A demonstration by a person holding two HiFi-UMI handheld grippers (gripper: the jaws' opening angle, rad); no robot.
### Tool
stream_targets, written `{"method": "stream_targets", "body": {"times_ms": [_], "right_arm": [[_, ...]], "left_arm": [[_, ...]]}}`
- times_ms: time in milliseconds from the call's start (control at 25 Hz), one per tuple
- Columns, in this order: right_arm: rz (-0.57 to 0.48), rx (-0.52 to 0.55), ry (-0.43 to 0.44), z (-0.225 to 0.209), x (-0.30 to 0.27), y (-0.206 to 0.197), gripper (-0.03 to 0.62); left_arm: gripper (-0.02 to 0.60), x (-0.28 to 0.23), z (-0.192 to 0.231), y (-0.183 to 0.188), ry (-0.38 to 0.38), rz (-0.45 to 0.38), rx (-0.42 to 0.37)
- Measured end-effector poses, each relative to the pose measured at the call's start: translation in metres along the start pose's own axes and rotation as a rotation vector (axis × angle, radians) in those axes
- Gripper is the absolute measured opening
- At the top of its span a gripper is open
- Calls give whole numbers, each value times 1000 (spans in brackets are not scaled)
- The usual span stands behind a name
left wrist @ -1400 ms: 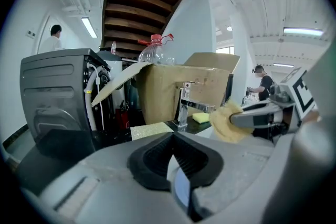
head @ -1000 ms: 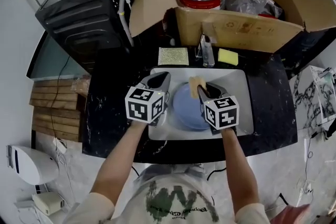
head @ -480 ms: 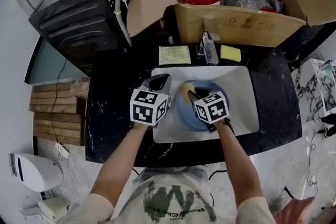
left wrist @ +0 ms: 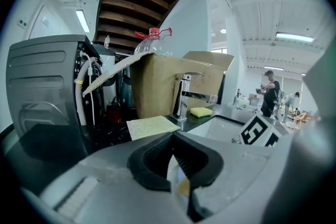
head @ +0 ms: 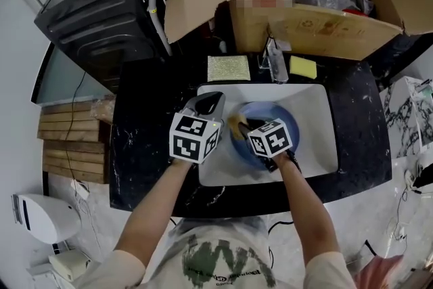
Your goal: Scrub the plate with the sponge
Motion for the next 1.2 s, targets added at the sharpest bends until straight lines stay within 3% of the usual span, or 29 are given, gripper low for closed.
{"method": "stream_targets", "body": {"times_ms": [520,1200], "right_arm": [[-3,-86,-62,-27,-14,-4,67],[14,-166,-278,-78,-15,-7,67]], "left_arm": [[3,-5,0,-1,21,14,-27],[3,-6,1,2,21,12,-48]]}}
Point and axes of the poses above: the fingertips, and each gripper's own axes: x backward along the fingers, z to its left, y out of its top, the point moved 2 cm from there along x, backward along the fingers, and after that the axes turned 2 degrees about x, right-handed, at the moved point
